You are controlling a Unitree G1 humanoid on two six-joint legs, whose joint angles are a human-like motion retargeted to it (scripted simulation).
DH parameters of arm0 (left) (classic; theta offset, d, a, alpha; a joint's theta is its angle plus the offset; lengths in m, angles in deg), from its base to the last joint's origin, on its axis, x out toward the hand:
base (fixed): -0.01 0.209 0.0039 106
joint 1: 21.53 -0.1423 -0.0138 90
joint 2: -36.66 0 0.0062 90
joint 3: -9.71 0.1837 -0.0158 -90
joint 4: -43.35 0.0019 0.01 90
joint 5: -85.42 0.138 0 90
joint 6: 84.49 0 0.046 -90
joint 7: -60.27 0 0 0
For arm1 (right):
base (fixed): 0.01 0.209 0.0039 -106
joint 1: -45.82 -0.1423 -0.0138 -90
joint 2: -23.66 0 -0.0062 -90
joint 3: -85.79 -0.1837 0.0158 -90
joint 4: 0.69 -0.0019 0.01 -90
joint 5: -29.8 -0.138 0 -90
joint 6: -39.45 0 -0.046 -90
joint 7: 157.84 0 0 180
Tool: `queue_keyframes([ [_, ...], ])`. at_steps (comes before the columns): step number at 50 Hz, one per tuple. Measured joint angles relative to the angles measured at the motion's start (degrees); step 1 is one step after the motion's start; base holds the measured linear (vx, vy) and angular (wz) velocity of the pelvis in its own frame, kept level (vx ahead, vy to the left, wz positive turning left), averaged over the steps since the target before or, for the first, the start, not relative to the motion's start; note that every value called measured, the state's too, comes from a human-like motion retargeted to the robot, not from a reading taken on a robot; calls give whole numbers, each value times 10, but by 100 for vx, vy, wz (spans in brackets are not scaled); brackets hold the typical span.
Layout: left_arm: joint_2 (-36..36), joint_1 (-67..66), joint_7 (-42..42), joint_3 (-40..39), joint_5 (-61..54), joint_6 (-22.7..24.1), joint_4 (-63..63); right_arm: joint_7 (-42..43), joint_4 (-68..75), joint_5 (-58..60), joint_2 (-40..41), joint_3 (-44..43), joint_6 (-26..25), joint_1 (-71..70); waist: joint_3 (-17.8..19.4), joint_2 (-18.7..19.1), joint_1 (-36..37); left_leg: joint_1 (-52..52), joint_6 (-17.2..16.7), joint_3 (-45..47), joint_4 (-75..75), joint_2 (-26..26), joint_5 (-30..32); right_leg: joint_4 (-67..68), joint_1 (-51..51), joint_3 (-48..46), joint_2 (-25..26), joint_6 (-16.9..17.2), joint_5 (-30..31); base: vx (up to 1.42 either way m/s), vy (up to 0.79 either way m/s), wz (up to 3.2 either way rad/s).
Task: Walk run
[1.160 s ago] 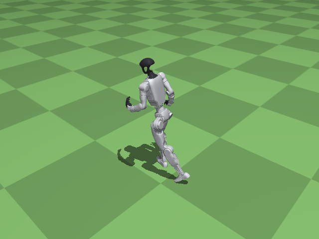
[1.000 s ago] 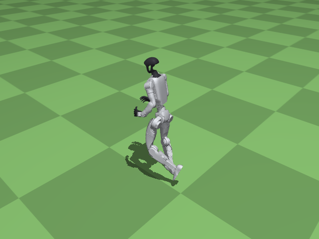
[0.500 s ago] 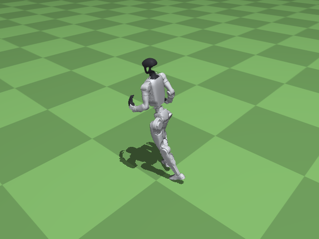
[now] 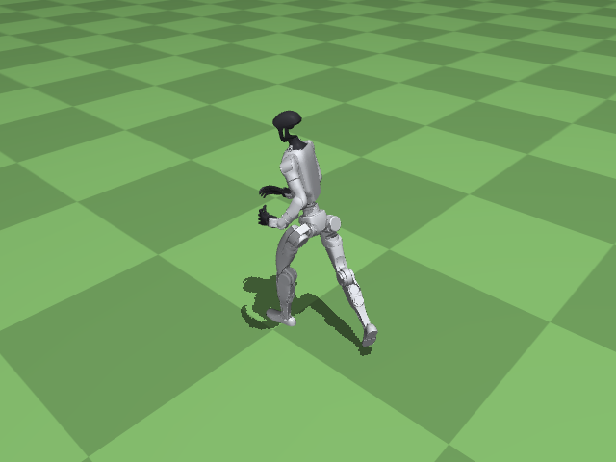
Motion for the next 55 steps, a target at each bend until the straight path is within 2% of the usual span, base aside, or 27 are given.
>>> queue_keyframes([
  [2,20,75,3,30,11,-6,16,4,59,26,17,-43,-4,24,9,25,-15,0,68,-73,73,-2,53,138,-19,-56,20,-35,-20,220,-50,115],
  [5,-7,170,-2,67,23,-19,60,56,159,86,19,-79,-18,94,7,40,-76,23,60,-106,241,27,-129,420,-150,-31,21,-21,-88,237,-38,87],
  [7,-47,213,-29,52,9,-31,68,83,198,127,16,-95,-28,147,-30,44,-159,77,65,-108,224,0,-176,562,-303,-38,-24,-21,-155,197,-28,81],
  [9,-61,240,-31,69,-4,-38,42,95,210,132,1,-130,-4,186,-77,23,-229,125,57,-98,155,-41,-165,590,-444,-24,-87,-38,-218,161,-24,67],
  [11,-45,234,-20,104,-9,-51,-4,122,204,116,-16,-168,21,224,-100,35,-275,215,38,-110,61,-65,-80,533,-505,-66,-149,-87,-271,176,-21,69],
  [13,-41,209,-12,117,-13,-68,-46,153,191,97,-22,-201,41,259,-115,65,-317,292,-2,-111,3,-52,75,417,-535,-117,-181,-129,-313,279,-56,90],
  [15,-40,170,-11,113,-35,-88,-96,187,179,71,-26,-216,59,277,-117,94,-364,357,-41,-40,-42,-12,262,251,-540,-119,-165,-133,-346,211,-43,73],
  [18,-19,117,-5,82,-61,-112,-167,213,161,42,-36,-197,70,230,-88,72,-390,420,-6,-21,0,-49,350,73,-519,-35,-140,-106,-418,204,-57,-54],
  [20,-19,85,0,49,-53,-114,-182,205,160,46,-35,-170,64,163,-67,39,-382,430,-5,14,80,-75,315,43,-498,8,-142,-108,-422,179,-37,-118],
  [22,-39,65,-2,22,-28,-103,-151,193,163,43,-39,-126,71,101,-47,9,-366,421,8,68,182,-82,263,88,-465,28,-155,-133,-355,168,-13,-133],
  [23,-63,57,-12,-2,-1,-87,-110,189,169,46,-46,-88,78,59,-46,-3,-335,390,25,89,250,-97,241,162,-462,56,-157,-161,-400,262,-12,-143],
  [25,-85,34,-32,-26,50,-53,-36,194,191,72,-67,-48,73,5,-28,0,-284,296,50,46,397,-107,179,232,-404,48,-198,-134,-467,243,8,-47],
  [27,-93,7,-45,-9,68,-39,21,175,187,97,-90,-4,72,-40,-48,-19,-188,169,81,88,461,-72,96,184,-341,76,-179,-98,-491,237,-1,-16],
  [28,-93,-1,-54,2,61,-29,46,159,170,109,-99,6,57,-53,-56,-5,-150,108,81,74,470,-40,62,132,-290,44,-149,-87,-474,218,-6,-12],
  [30,-83,-26,-61,-8,43,-6,54,130,124,150,-95,5,12,-68,-53,11,-74,24,78,66,427,-9,16,8,-173,10,-76,-63,-381,197,-13,-69],
  [33,-32,-68,-29,-31,25,21,23,132,86,126,-73,-11,15,-65,-31,-7,26,-24,30,35,216,-28,3,-65,-73,21,-57,32,-107,218,-28,-119],
  [34,-24,-73,-15,-34,24,25,16,131,85,106,-60,-10,21,-60,-28,-14,55,-30,14,19,139,-21,2,-75,-49,-4,-46,45,-41,160,-48,-139],
  [36,-24,-65,14,-35,28,25,11,112,91,87,-43,-12,33,-43,-27,-23,79,-31,-2,-11,16,-18,-7,-58,-10,-5,-22,47,17,260,-18,-39],
  [38,-28,-19,37,-28,50,23,12,95,107,105,-40,-30,27,-22,-31,-1,58,-17,-18,-53,-31,-13,-21,31,14,-30,13,9,2,248,-12,120],
  [40,-19,46,55,-17,73,21,12,114,131,135,-41,-48,12,7,-17,43,37,9,40,-114,19,-27,53,215,-4,-33,45,-13,-45,212,-44,132],
  [42,-16,101,65,-10,71,12,29,150,183,161,-26,-48,-1,48,-8,45,-36,7,64,-137,174,-17,-77,441,-94,-48,35,-9,-109,293,-54,129],
  [43,-37,126,70,6,65,5,51,162,214,174,-14,-59,-17,80,2,47,-48,33,55,-130,225,-4,-125,553,-143,-36,15,-12,-152,291,-51,90],
  [46,-120,220,10,48,23,-17,120,115,240,144,1,-111,17,147,-62,23,-182,99,73,-150,179,-78,-167,738,-407,-39,-96,0,-257,221,-39,169],
  [48,-93,253,-22,87,3,-38,88,109,198,111,-14,-145,39,186,-94,12,-259,175,67,-155,89,-123,-119,713,-534,-24,-187,-21,-296,189,-46,106],
  [50,-36,260,-28,106,17,-43,40,134,147,80,-33,-177,54,212,-99,35,-303,270,39,-166,27,-128,-3,607,-579,-72,-260,-68,-318,225,-61,39],
  [53,20,227,-7,118,14,-66,-55,186,87,15,-63,-195,81,232,-96,71,-368,377,-9,-81,-40,-58,270,344,-577,-96,-242,-99,-337,218,-69,61],
  [55,25,188,10,103,2,-100,-99,191,67,-3,-85,-176,85,211,-80,65,-398,427,17,-41,-23,-57,361,181,-554,-69,-214,-98,-382,186,-73,-42],
])
